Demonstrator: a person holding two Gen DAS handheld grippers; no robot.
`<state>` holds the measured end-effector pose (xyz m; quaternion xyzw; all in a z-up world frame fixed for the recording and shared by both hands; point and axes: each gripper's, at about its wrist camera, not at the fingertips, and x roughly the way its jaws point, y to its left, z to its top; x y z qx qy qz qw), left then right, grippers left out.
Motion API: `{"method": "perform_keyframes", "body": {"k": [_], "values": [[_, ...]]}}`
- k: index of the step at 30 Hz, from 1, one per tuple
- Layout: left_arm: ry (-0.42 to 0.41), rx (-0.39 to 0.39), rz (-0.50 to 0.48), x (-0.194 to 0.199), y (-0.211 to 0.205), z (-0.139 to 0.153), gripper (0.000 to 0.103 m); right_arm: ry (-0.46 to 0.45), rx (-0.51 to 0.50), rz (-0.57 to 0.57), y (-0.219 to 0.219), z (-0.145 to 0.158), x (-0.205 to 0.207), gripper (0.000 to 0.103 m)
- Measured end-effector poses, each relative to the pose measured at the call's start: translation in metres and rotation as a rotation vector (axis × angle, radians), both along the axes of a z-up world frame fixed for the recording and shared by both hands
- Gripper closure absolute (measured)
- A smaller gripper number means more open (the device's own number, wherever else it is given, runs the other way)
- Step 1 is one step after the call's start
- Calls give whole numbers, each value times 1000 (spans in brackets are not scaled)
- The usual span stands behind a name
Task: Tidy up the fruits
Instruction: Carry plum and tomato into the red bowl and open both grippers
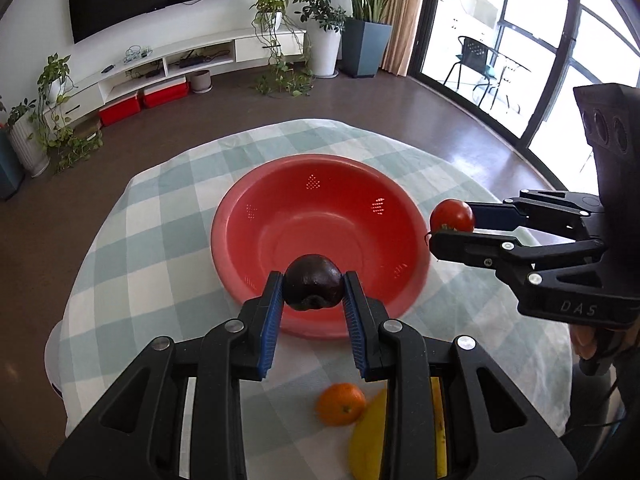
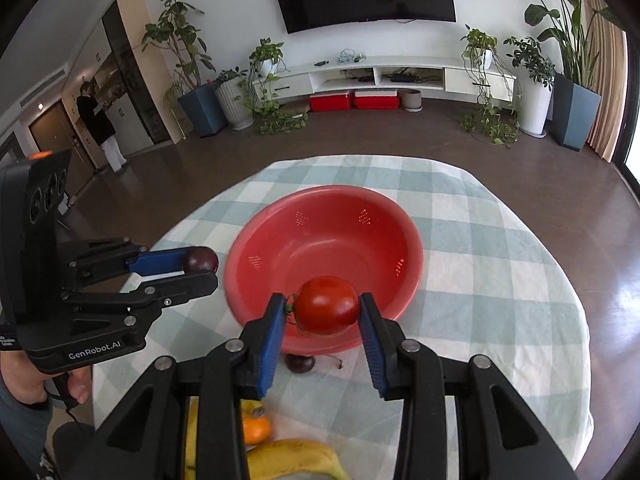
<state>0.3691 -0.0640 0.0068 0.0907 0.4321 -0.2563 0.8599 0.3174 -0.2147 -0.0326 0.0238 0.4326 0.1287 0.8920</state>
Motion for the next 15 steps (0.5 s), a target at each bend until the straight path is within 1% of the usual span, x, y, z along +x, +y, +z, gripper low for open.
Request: {"method": "perform_keyframes", "body": {"k": [4, 6, 9, 15], "values": [[16, 61, 5, 35, -17, -22, 75, 27, -54, 28, 5, -17, 23, 63], [35, 71, -3, 45, -22, -35, 75, 45, -69, 40, 8, -24, 32, 63], [46, 102, -17, 51, -28, -51, 75, 71, -99, 48, 12, -35, 41, 63], [56, 135, -17, 52, -29, -78, 74, 81, -170, 61, 21, -47, 44, 63]]}}
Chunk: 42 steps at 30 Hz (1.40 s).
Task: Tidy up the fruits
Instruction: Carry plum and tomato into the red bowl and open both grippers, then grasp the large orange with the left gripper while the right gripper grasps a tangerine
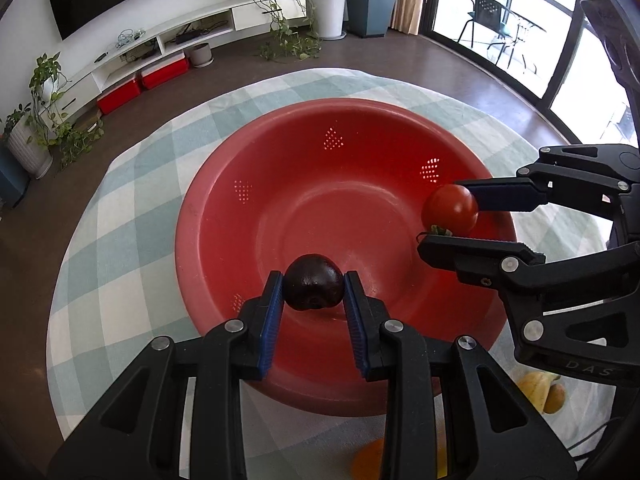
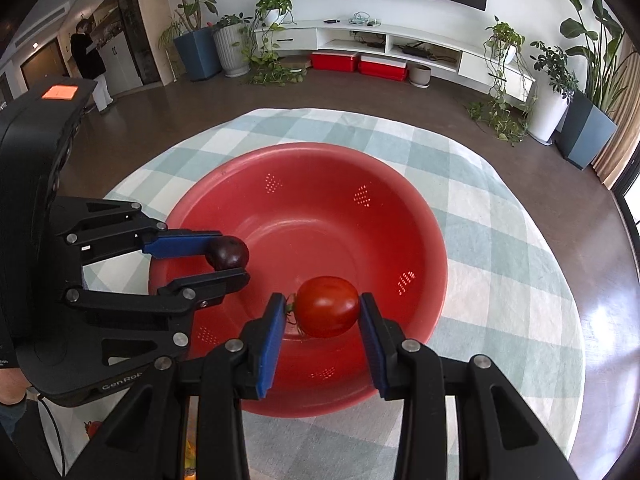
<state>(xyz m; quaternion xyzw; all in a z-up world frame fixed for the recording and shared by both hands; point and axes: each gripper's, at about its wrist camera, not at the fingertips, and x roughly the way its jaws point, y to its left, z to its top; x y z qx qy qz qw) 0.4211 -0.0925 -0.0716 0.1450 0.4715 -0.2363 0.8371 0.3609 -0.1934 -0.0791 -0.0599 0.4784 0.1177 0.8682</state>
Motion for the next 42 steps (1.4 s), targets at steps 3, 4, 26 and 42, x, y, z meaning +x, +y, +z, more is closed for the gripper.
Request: {"method": "perform_keyframes", "body": {"k": [3, 4, 26, 42], "values": [[-1, -2, -9, -2, -2, -7, 74, 5, -28, 1, 3, -6, 0, 63], [-7, -1, -9, -1, -3, -8, 74, 5, -34, 2, 3, -8, 0, 63], [-167, -98, 9, -67, 22, 58, 20, -155, 120, -65, -30, 57, -76, 32], [-156, -233, 101, -298, 86, 39, 0, -260, 254, -150, -29, 36, -289, 16]]}}
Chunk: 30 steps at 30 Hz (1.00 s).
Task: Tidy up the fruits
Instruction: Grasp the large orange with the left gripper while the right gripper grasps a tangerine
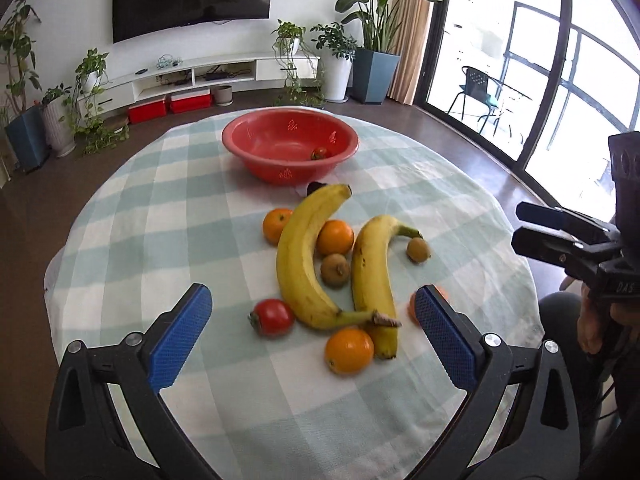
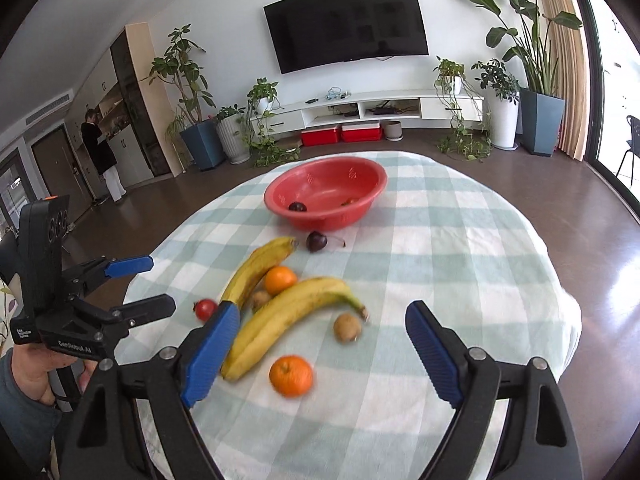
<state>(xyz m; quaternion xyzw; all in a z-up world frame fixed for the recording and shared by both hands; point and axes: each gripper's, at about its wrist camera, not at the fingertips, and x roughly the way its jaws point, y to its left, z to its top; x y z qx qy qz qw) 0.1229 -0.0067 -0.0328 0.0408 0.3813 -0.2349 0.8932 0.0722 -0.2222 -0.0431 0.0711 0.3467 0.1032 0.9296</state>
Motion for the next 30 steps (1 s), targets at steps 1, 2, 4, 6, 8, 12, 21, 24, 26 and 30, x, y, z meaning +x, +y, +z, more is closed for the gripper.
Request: {"method": "perform_keyframes", "body": {"k": [1, 2, 4, 6, 8, 12, 21, 24, 26, 30], "values": [[9, 6, -8, -8, 0, -5, 0, 15, 14, -2, 3, -6, -7, 17], [20, 26, -18, -16, -1, -11, 0, 35, 26, 1, 6, -12, -12, 18], [33, 68, -38, -26, -3, -22, 1, 63, 34, -4, 11, -21, -20, 21], [42, 71, -61, -30, -4, -29, 1, 86, 30, -2, 15, -27, -24, 23], [57, 65, -82, -30, -5, -32, 1, 98, 16, 5, 19, -32, -26, 26], [81, 88, -130, -23, -11, -34, 9, 107, 14, 5, 24, -32, -26, 27], [145, 164, -241, 3, -26, -50, 34, 137, 11, 4, 26, -40, -24, 28], [158, 192, -283, 6, -33, -55, 43, 144, 11, -1, 25, -43, -23, 28], [162, 201, -301, 9, -36, -58, 46, 148, 15, -2, 24, -45, -22, 28], [170, 204, -338, 13, -41, -61, 50, 160, 16, -3, 23, -48, -21, 28]]}}
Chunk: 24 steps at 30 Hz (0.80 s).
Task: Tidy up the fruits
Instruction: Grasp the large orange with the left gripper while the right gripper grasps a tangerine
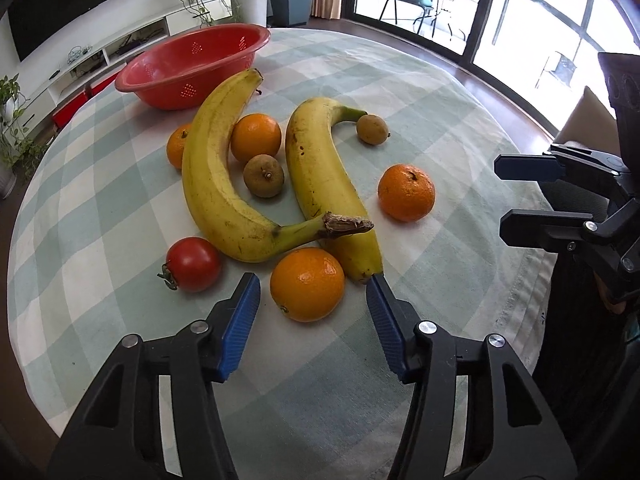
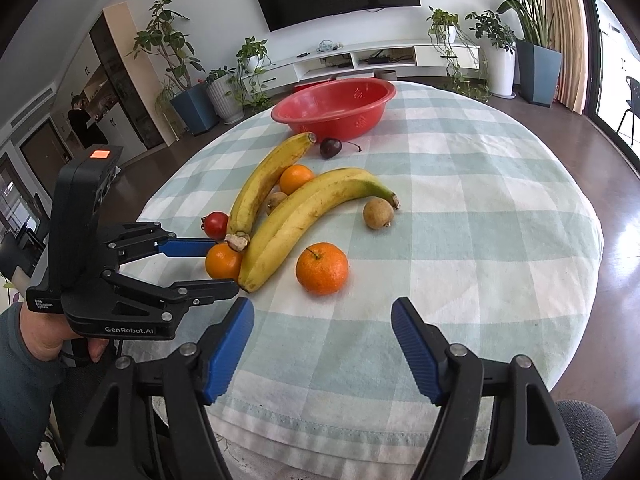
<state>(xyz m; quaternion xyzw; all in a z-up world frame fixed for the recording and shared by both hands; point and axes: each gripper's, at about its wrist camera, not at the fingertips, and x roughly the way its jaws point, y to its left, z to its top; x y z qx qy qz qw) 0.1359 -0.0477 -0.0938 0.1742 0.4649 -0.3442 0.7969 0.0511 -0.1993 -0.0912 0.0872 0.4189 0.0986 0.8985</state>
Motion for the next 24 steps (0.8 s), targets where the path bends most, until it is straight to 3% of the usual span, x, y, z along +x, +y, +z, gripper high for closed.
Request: {"method": "perform_keyframes", "body": {"k": [3, 8, 13, 24], "values": [[18, -18, -20, 2, 0, -1, 55, 8, 6, -4, -1, -2, 2, 29], [48, -55, -37, 8, 3, -4, 56, 21, 13, 1, -1, -6, 3, 29], [60, -41, -63, 7, 4, -7, 68, 27, 19, -4, -1, -7, 2, 29], [77, -77, -51, 10, 9, -10, 64, 37, 13, -1, 0, -10, 2, 30]]}}
